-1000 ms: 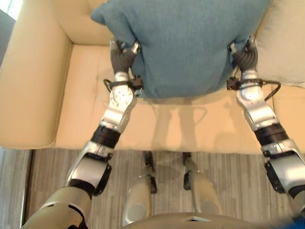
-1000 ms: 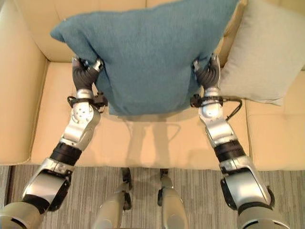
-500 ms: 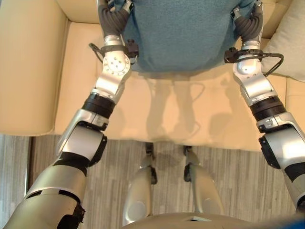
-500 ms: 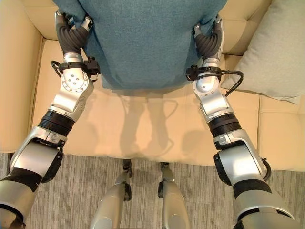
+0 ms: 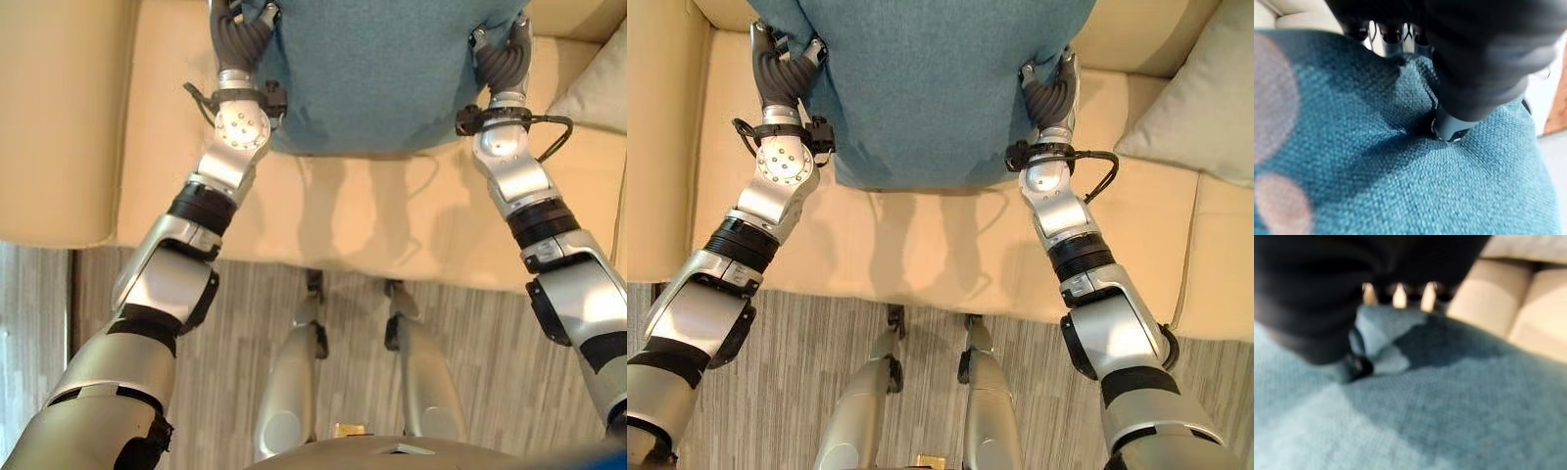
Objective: Pick up all the scattered cushions and arrange them neatly on the sofa.
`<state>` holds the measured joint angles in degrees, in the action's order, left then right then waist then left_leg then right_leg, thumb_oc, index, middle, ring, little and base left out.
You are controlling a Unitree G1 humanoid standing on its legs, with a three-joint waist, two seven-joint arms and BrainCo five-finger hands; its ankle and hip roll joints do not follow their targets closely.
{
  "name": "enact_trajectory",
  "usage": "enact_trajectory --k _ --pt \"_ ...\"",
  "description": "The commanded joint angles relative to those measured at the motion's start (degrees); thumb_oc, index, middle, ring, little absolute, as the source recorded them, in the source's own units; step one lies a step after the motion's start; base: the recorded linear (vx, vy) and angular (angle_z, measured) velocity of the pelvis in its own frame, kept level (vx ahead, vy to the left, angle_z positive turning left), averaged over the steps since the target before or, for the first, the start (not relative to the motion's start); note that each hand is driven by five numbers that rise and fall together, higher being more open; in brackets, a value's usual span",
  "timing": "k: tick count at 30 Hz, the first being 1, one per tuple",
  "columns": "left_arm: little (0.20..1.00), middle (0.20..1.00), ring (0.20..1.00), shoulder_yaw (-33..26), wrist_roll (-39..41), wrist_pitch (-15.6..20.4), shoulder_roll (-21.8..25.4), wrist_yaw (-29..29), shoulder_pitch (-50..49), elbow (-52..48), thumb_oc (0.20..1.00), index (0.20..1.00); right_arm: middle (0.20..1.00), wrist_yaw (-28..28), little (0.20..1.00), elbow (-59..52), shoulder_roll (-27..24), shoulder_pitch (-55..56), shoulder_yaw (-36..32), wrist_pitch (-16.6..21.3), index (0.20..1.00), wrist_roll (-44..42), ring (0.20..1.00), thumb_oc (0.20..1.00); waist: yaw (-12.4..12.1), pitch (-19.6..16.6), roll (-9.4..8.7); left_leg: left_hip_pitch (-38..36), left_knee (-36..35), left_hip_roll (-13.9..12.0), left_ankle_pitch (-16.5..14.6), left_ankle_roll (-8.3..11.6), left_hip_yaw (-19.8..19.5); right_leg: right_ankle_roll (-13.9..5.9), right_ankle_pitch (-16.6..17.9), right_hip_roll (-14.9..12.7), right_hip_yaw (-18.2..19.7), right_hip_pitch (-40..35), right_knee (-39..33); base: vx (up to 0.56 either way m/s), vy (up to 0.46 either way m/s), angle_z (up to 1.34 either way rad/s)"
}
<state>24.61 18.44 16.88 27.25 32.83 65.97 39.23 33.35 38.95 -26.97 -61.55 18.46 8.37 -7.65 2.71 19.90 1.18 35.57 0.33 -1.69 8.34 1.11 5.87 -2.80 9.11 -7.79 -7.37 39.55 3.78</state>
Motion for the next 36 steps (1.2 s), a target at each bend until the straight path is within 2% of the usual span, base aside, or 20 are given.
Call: enact_trajectory --k 1,6,14,17,27,36 --pt "0.2 0.2 0.2 3.67 -5.0 2.79 -1.92 -1.03 10.95 1.67 0.2 0.2 0.2 1.42 0.2 -5.74 3.45 -9.06 2.93 6.89 0.2 4.81 0.2 0.2 1.1 -0.93 -0.2 0.35 5.28 -1.15 -8.22 3.79 -3.09 -4.73 -8.91 -1.53 1.97 0.82 6.51 0.0 0.007 -0.08" --pt "0.2 0.2 0.2 2.85 -4.99 3.25 -1.77 -0.38 11.84 0.83 0.2 0.2 0.2 3.13 0.2 -6.71 3.76 -8.74 1.67 6.73 0.2 6.83 0.2 0.2 1.77 -1.07 1.0 0.89 4.3 -0.39 -8.26 3.34 -2.41 -4.98 -8.43 -1.55 3.09 2.52 6.29 0.02 0.032 -0.04" --pt "0.2 0.2 0.2 3.13 -3.97 3.72 -2.1 -0.59 13.88 0.59 0.2 0.2 0.2 3.66 0.2 -6.62 2.8 -9.97 1.8 6.19 0.2 8.17 0.2 0.2 2.27 -1.51 1.58 0.58 4.25 -0.02 -8.61 3.19 -1.52 -5.21 -8.04 -1.45 4.18 2.38 5.39 0.02 0.013 -0.08" --pt "0.2 0.2 0.2 3.33 -3.5 3.89 -1.92 -0.74 15.25 1.0 0.2 0.2 0.2 4.14 0.2 -5.68 0.92 -12.04 2.09 5.74 0.2 8.29 0.2 0.2 2.56 -1.6 1.83 0.4 3.66 0.15 -8.34 3.19 -1.44 -5.27 -7.78 -1.31 4.28 2.54 5.31 0.01 -0.009 -0.05" --pt "0.2 0.2 0.2 4.12 -1.89 4.04 -1.88 -0.33 17.61 3.81 0.2 0.2 0.2 3.08 0.2 -0.58 -1.94 -18.34 6.43 4.97 0.2 7.22 0.2 0.2 2.35 -2.17 1.06 1.31 3.71 -0.12 -7.86 3.63 -1.6 -5.22 -7.54 -1.09 3.72 3.09 5.12 0.0 -0.03 -0.01" --pt "0.2 0.2 0.2 4.87 0.19 3.34 -1.56 -1.2 18.25 6.08 0.2 0.2 0.2 -0.07 0.2 5.77 -0.84 -20.39 10.87 3.97 0.2 4.03 0.2 0.2 1.61 -1.91 0.9 2.4 4.28 -0.52 -7.42 3.95 -2.48 -4.78 -7.76 -0.81 2.93 3.68 5.62 -0.01 -0.037 0.01"
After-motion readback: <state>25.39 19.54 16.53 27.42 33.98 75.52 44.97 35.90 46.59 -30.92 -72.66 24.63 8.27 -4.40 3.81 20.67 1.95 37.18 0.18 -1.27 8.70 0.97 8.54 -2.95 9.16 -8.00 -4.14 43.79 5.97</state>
